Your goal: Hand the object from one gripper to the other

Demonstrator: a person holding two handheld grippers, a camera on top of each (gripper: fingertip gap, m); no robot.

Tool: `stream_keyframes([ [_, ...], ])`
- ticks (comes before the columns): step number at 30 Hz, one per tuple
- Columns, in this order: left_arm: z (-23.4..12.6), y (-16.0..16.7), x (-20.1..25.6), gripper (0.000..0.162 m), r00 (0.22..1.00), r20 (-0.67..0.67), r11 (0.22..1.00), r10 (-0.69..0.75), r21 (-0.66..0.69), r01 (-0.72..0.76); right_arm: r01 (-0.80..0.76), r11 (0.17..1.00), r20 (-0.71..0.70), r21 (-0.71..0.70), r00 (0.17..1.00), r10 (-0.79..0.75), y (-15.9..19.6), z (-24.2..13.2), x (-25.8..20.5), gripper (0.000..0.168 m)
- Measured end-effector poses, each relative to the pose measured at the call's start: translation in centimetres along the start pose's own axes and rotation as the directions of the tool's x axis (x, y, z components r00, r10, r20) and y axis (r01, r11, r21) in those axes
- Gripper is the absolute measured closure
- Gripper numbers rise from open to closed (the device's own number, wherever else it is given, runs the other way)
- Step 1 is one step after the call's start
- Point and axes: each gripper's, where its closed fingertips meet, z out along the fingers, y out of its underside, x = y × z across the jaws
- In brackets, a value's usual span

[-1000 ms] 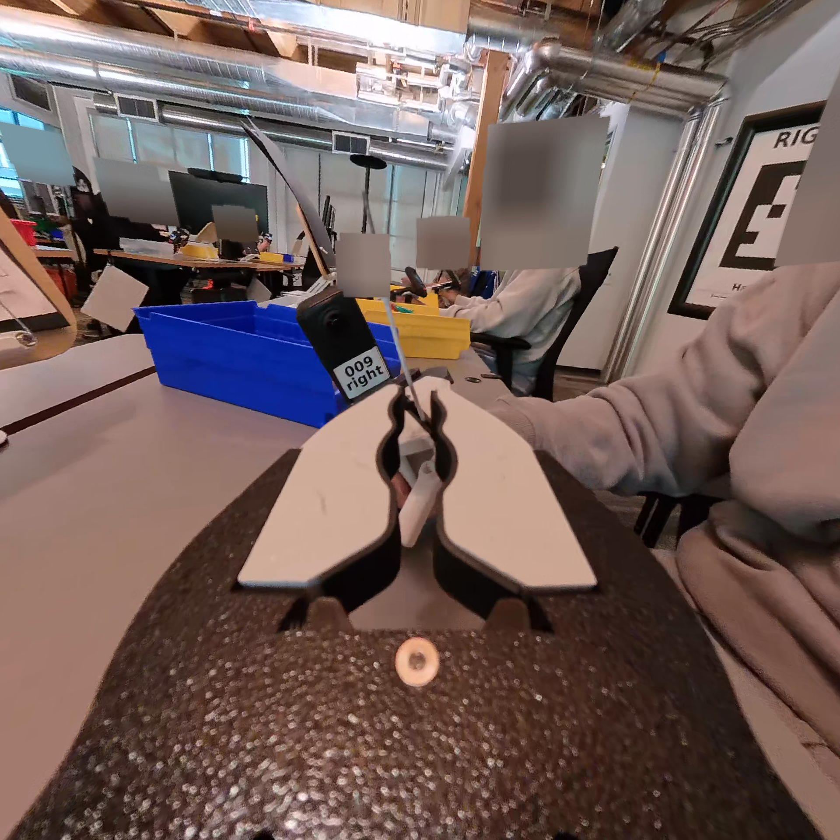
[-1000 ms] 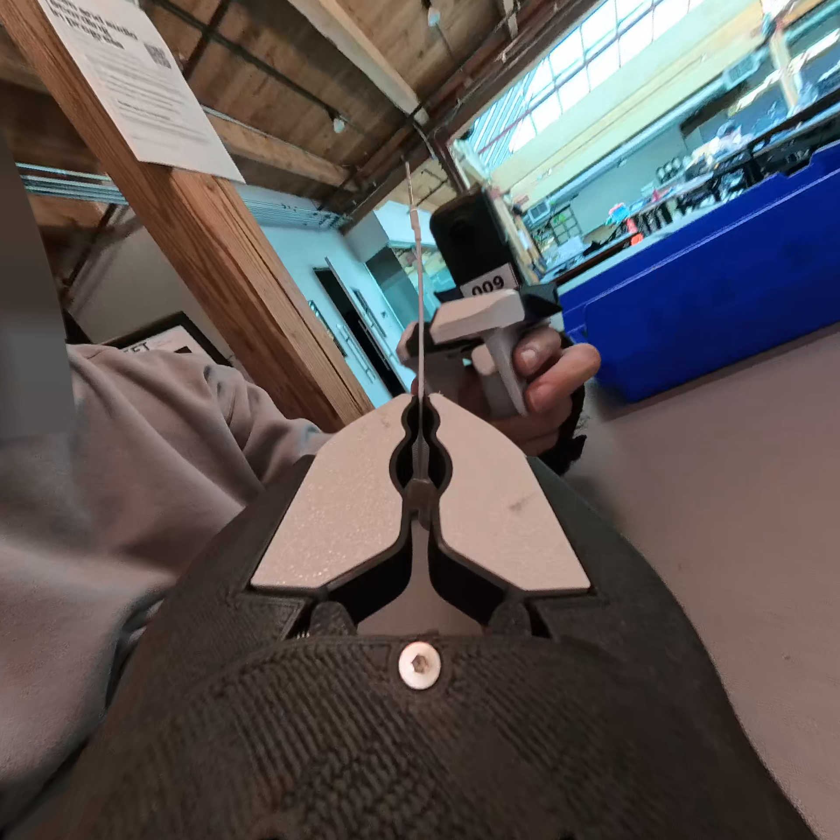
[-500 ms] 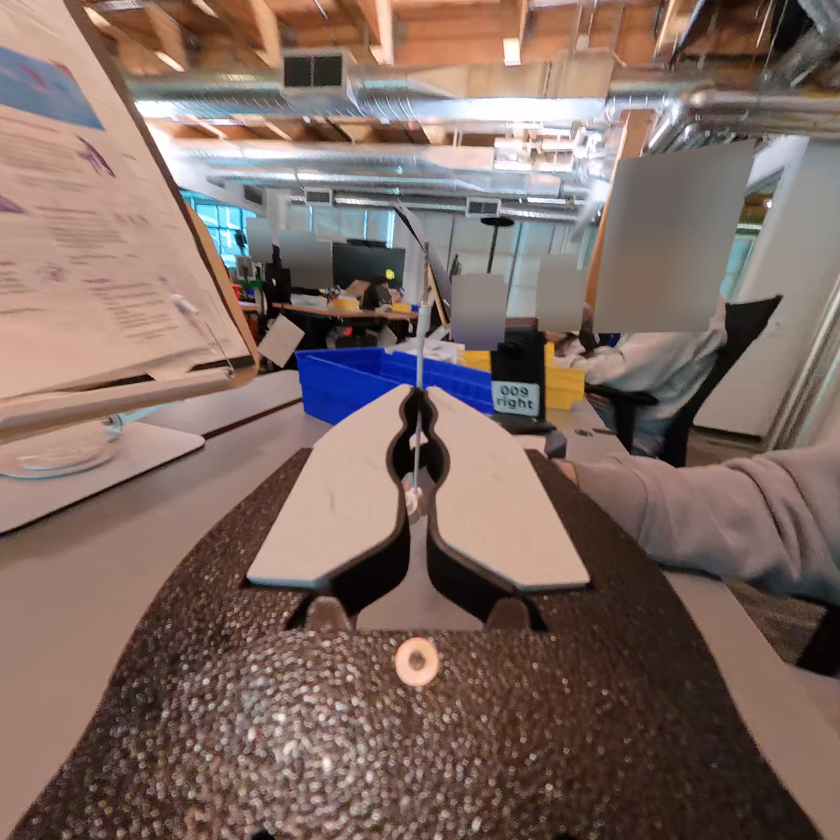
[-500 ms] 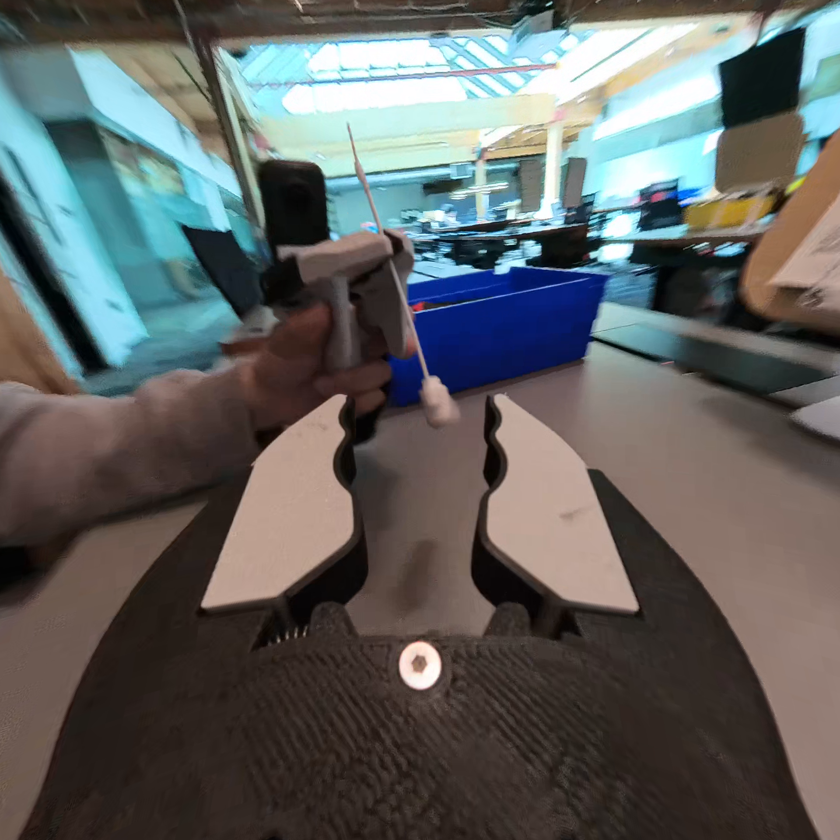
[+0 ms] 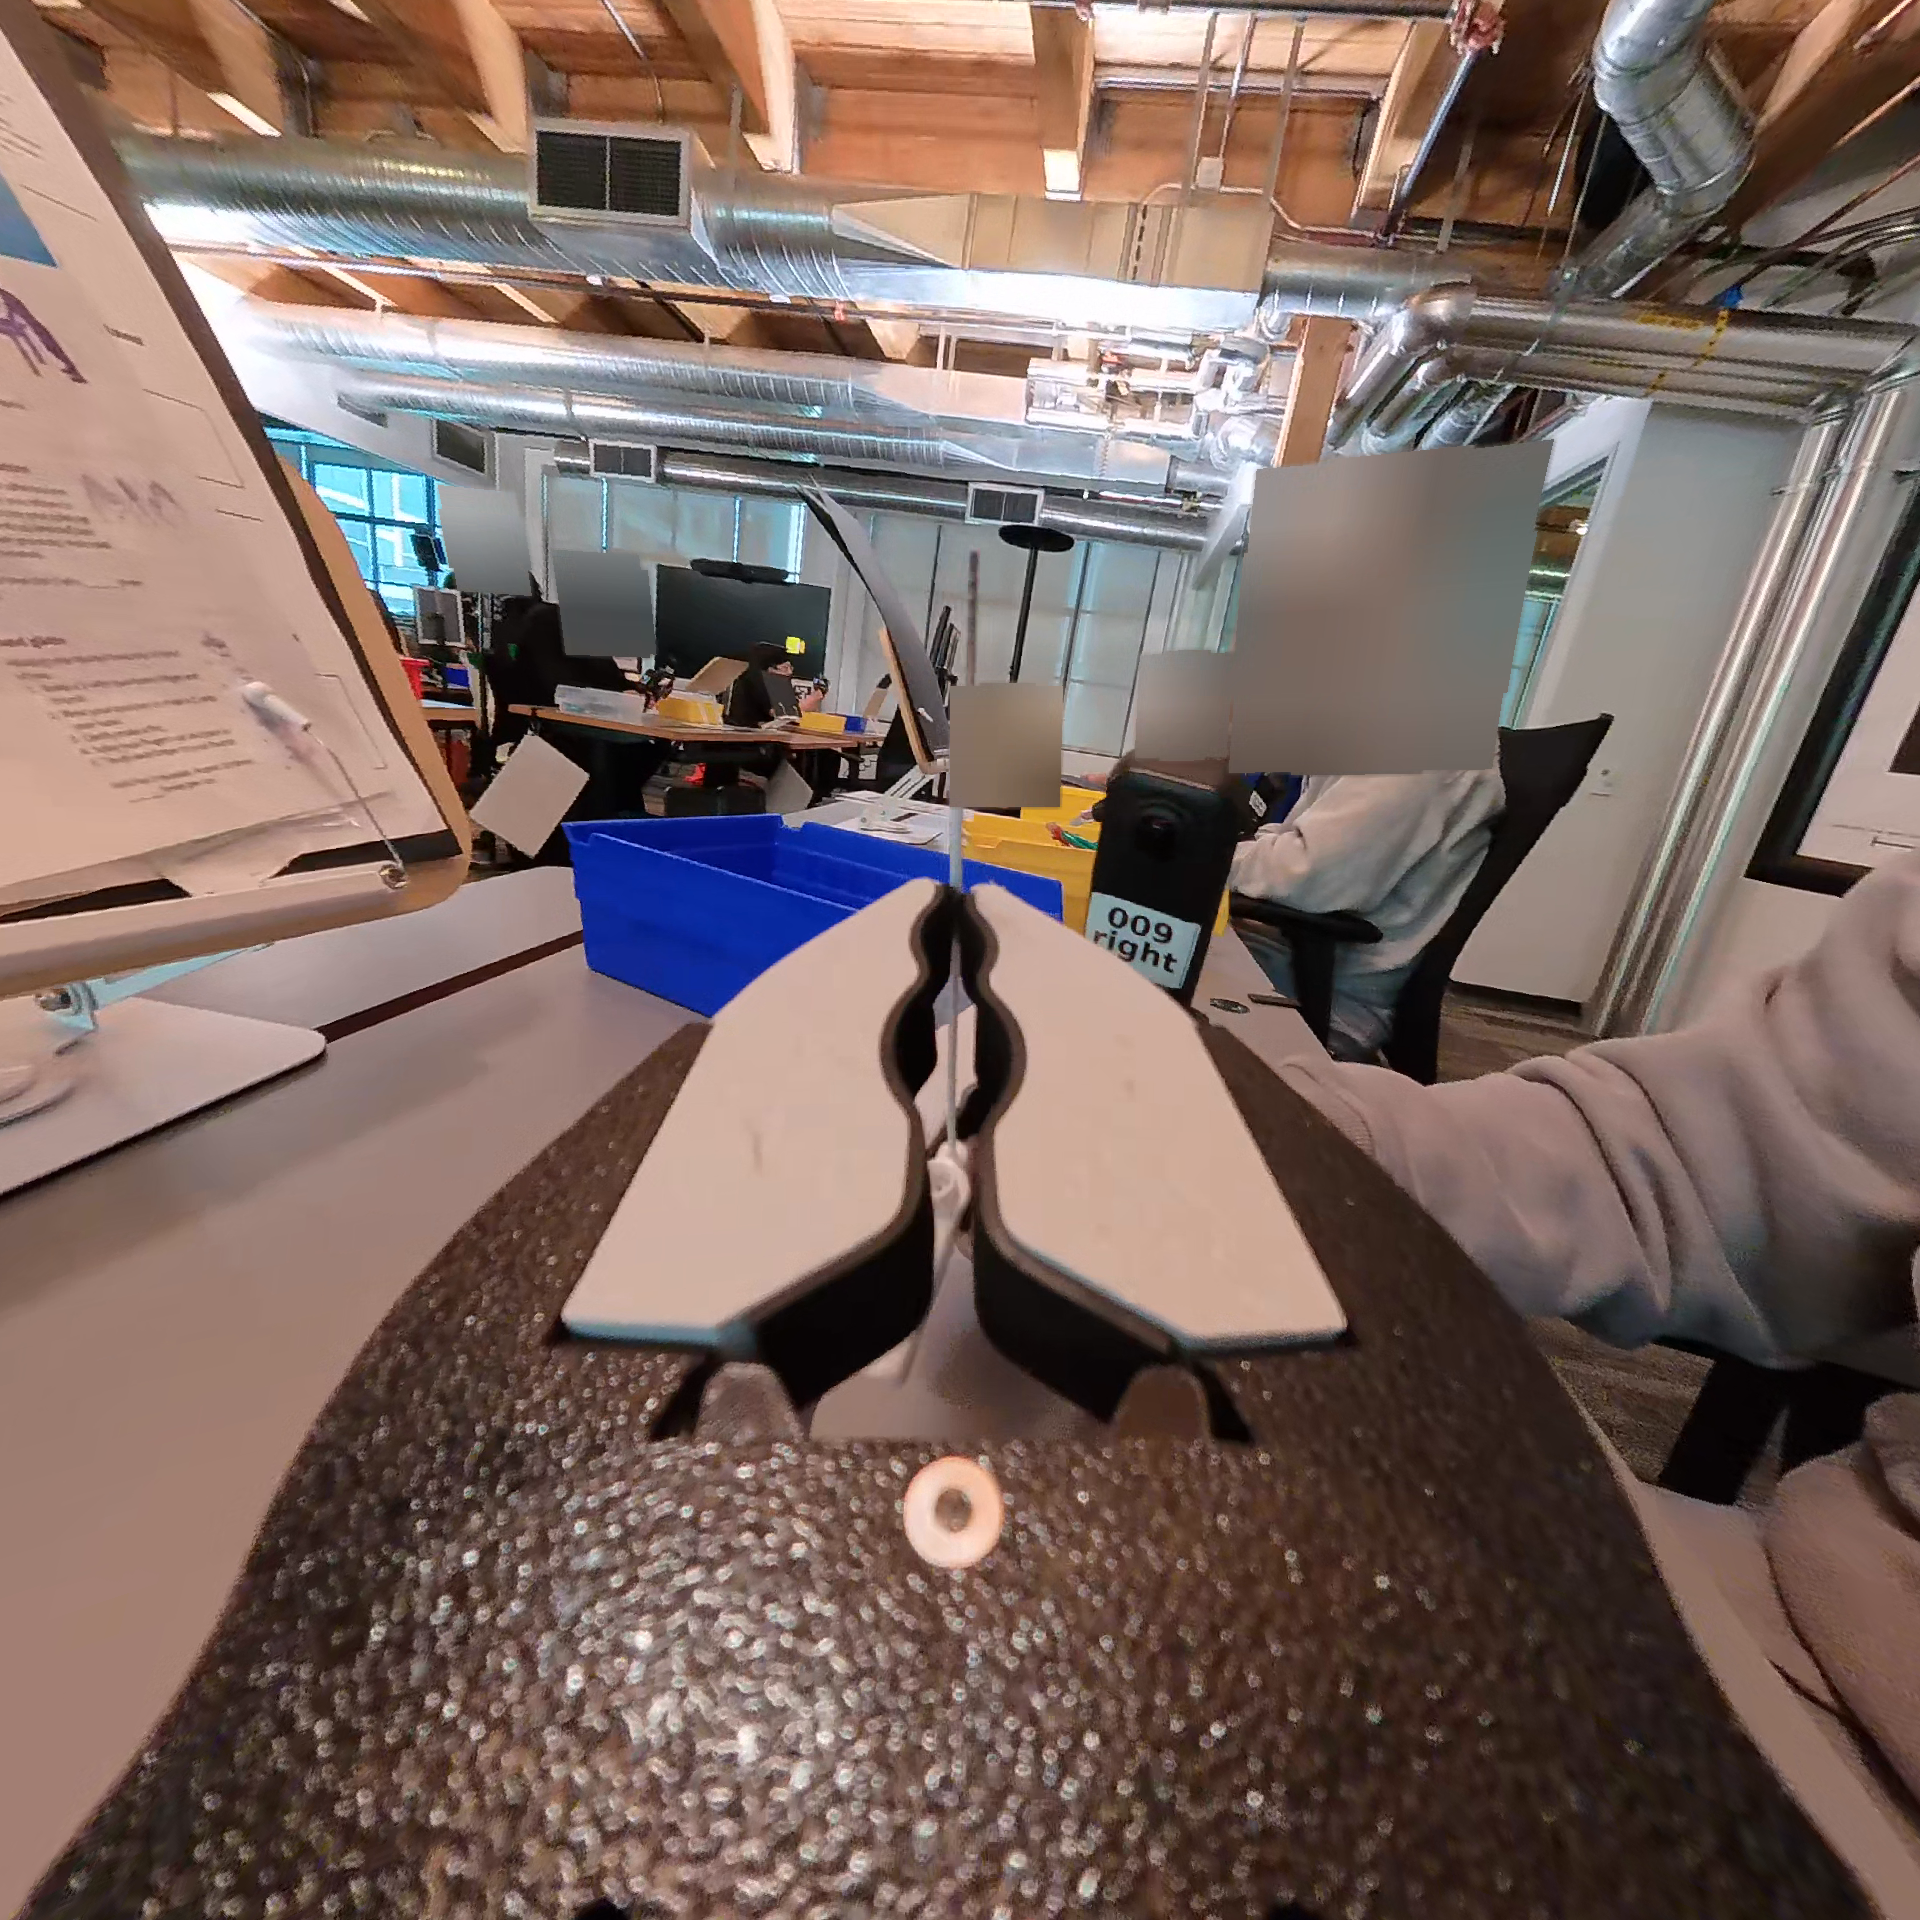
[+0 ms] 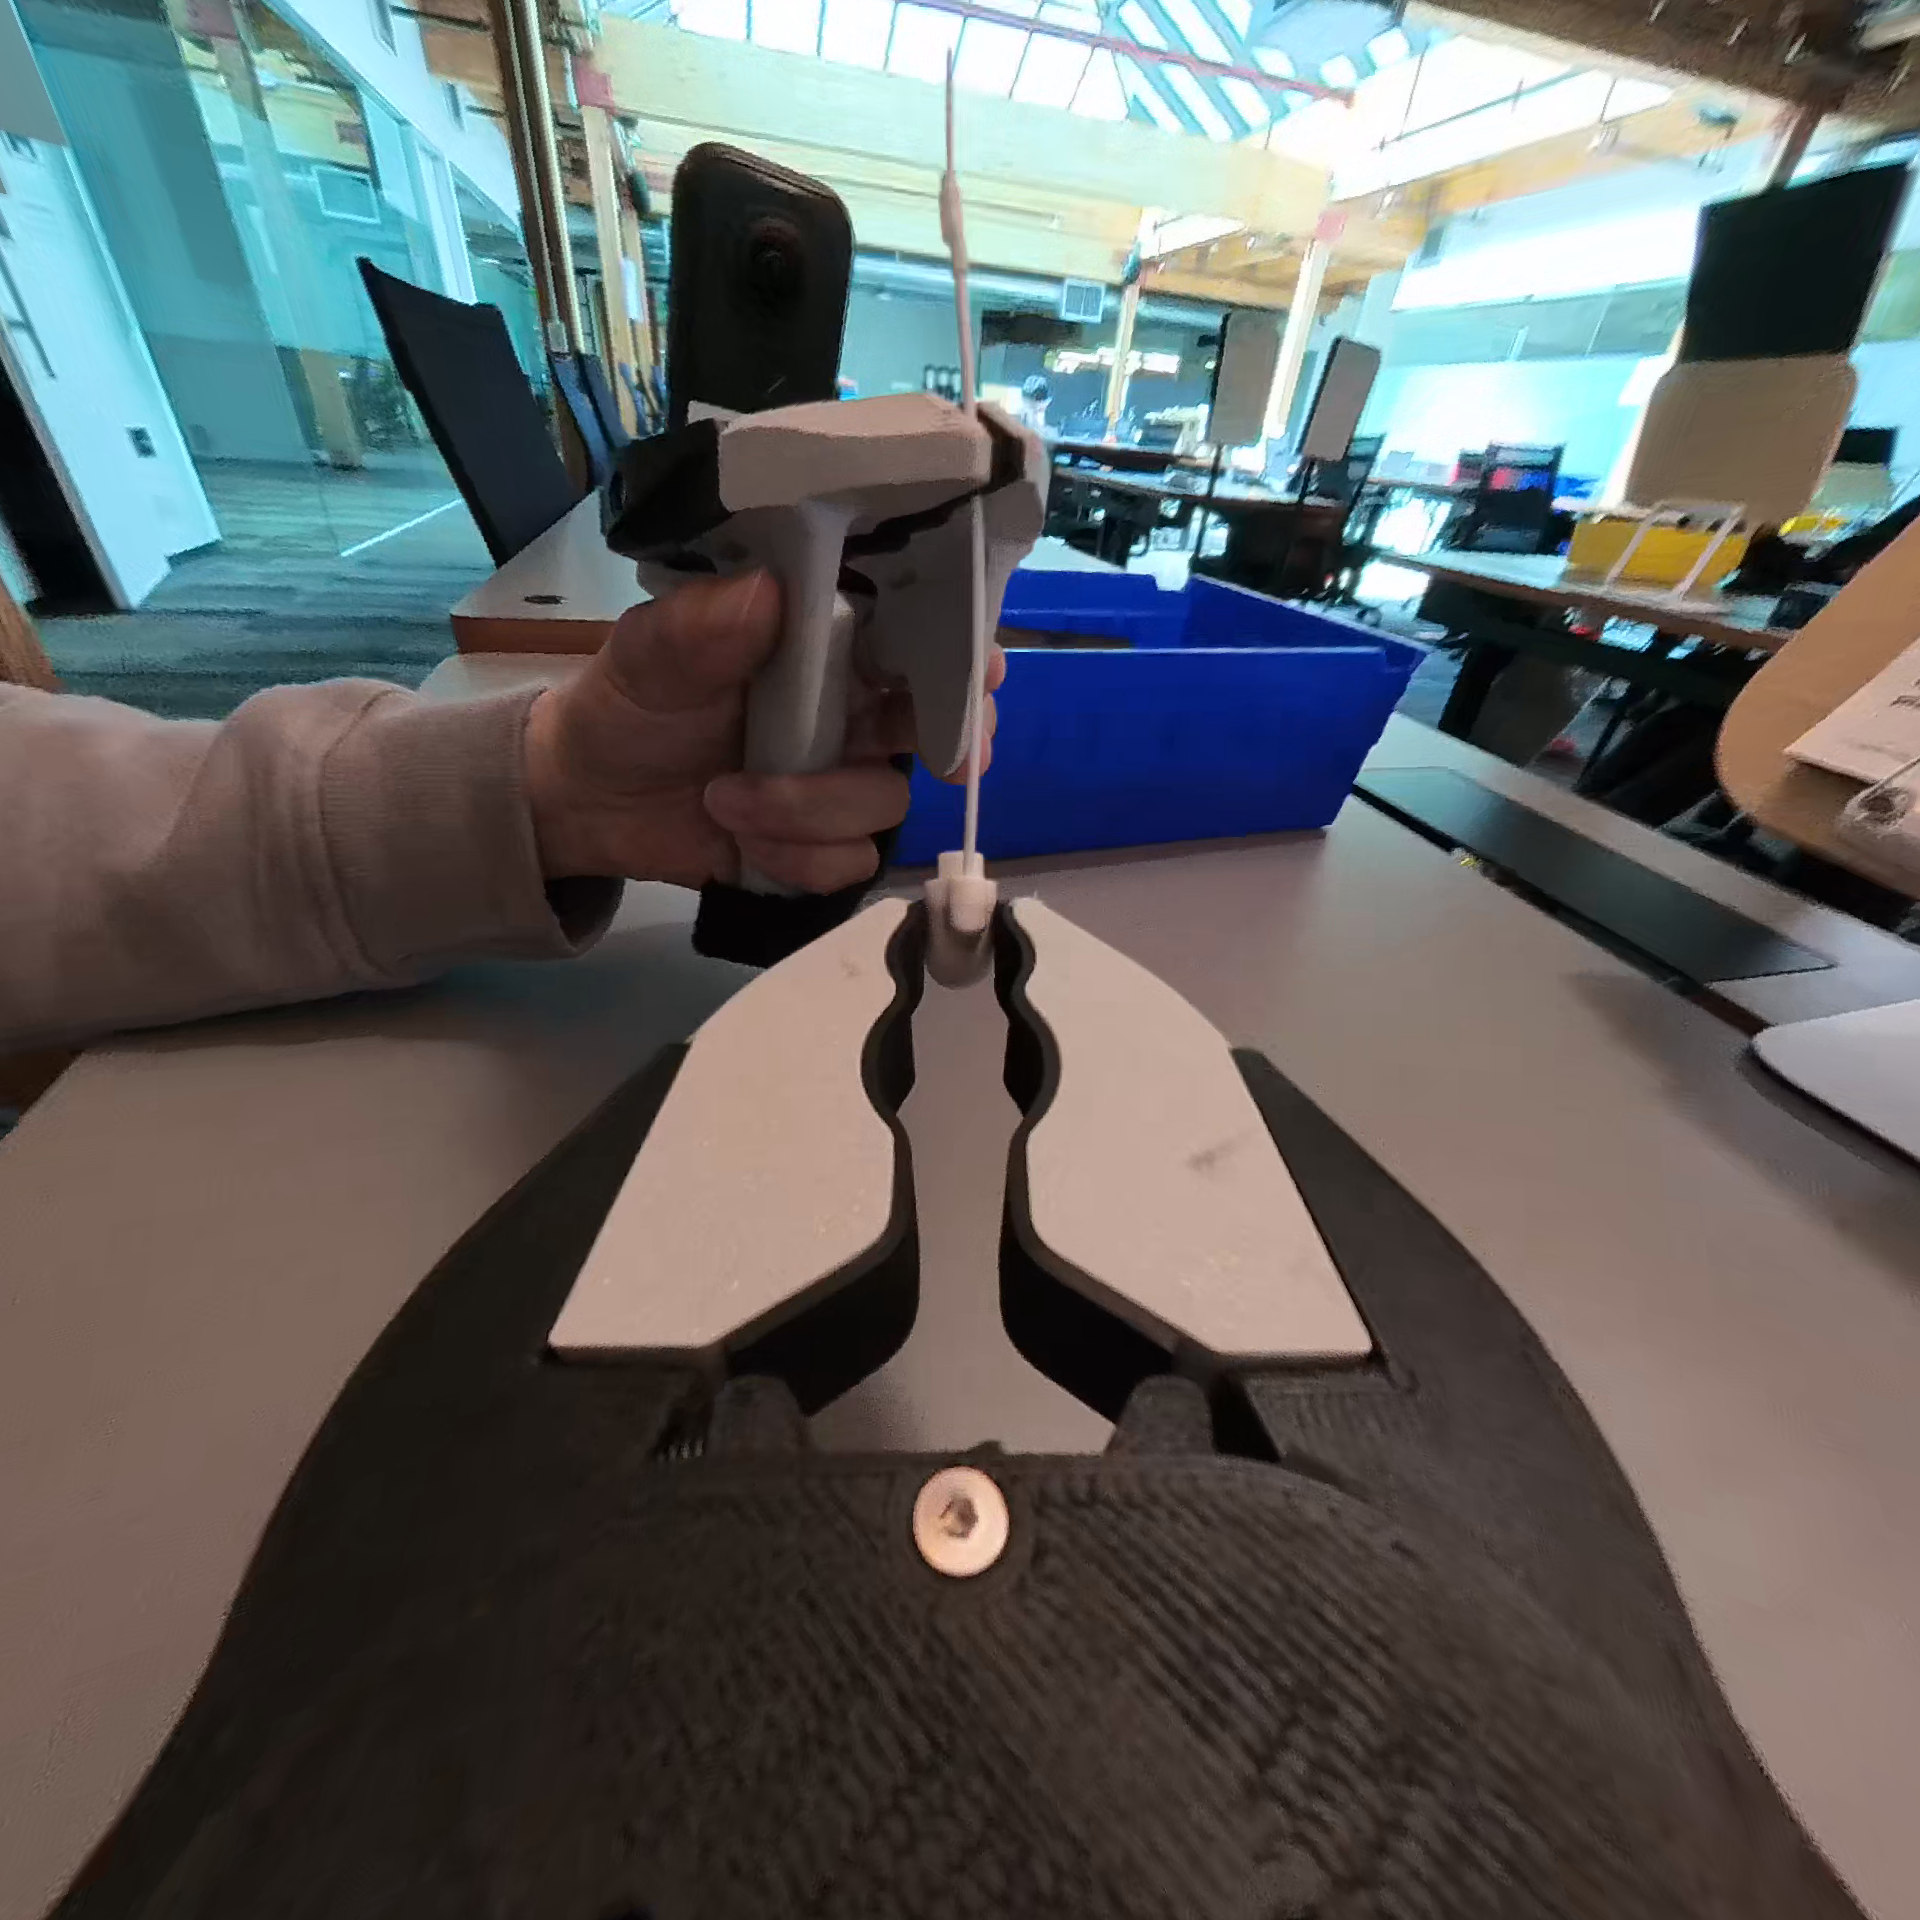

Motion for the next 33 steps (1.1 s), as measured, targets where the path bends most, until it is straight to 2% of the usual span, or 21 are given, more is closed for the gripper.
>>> stream_keyframes([
  [2, -0.1, -0.3, -0.3, 0.161, 1.000, 0.029, 1.000, 0.011, 0.025, -0.012, -0.091, 0.995, 0.023, 0.040, 0.996, 0.090, -0.6, 0.0, 0.0, 0.156],
  [4, -0.4, -0.7, -0.9, 0.159, 0.995, 0.081, 0.997, 0.049, 0.052, -0.053, -0.247, 0.958, 0.069, 0.147, 0.968, 0.240, -2.0, -0.5, 0.4, 0.156],
  [6, -0.6, -0.4, -1.1, 0.133, 0.988, 0.111, 0.993, 0.105, 0.034, -0.110, -0.435, 0.864, 0.137, 0.254, 0.901, 0.412, -3.4, -1.4, 1.6, 0.156],
  [7, -0.5, 0.0, -1.1, 0.128, 0.985, 0.107, 0.991, 0.135, 0.004, -0.136, -0.513, 0.804, 0.165, 0.301, 0.858, 0.486, -3.8, -2.1, 2.4, 0.156],
  [10, 0.0, 1.3, -0.9, 0.124, 0.961, 0.104, 0.965, 0.257, -0.087, -0.248, -0.666, 0.649, 0.249, 0.367, 0.743, 0.622, -4.2, -3.6, 4.3, 0.156],
  [12, 0.3, 2.2, -0.7, 0.126, 0.929, 0.100, 0.928, 0.357, -0.151, -0.340, -0.706, 0.604, 0.268, 0.369, 0.703, 0.659, -4.1, -3.9, 4.8, 0.156],
  [16, 0.7, 3.6, -0.8, 0.128, 0.851, 0.093, 0.838, 0.518, -0.256, -0.482, -0.722, 0.620, 0.306, 0.307, 0.692, 0.654, -4.0, -3.3, 3.7, 0.156],
  [20, 0.8, 4.4, -1.2, 0.129, 0.818, 0.093, 0.799, 0.568, -0.304, -0.520, -0.722, 0.647, 0.302, 0.245, 0.691, 0.657, -3.4, -2.4, 2.8, 0.156],
  [23, 0.8, 4.2, -0.9, 0.150, 0.822, 0.083, 0.803, 0.563, -0.291, -0.521, -0.725, 0.652, 0.289, 0.222, 0.687, 0.666, -2.9, -2.2, 2.8, 0.156],
  [27, 0.8, 4.6, -1.4, 0.152, 0.846, 0.096, 0.818, 0.525, -0.333, -0.469, -0.715, 0.661, 0.257, 0.230, 0.699, 0.667, -2.5, -2.1, 3.2, 0.156],
  [30, 0.8, 4.7, -1.6, 0.153, 0.889, 0.113, 0.857, 0.444, -0.341, -0.385, -0.662, 0.709, 0.229, 0.243, 0.749, 0.621, -2.5, -2.2, 3.2, 0.156],
  [31, 0.8, 4.4, -1.7, 0.162, 0.906, 0.131, 0.880, 0.403, -0.326, -0.345, -0.636, 0.731, 0.230, 0.247, 0.771, 0.593, -2.6, -2.2, 2.9, 0.156],
  [33, 0.5, 3.7, -2.1, 0.162, 0.939, 0.162, 0.926, 0.305, -0.279, -0.253, -0.569, 0.783, 0.218, 0.251, 0.822, 0.527, -2.9, -2.3, 2.5, 0.153],
])
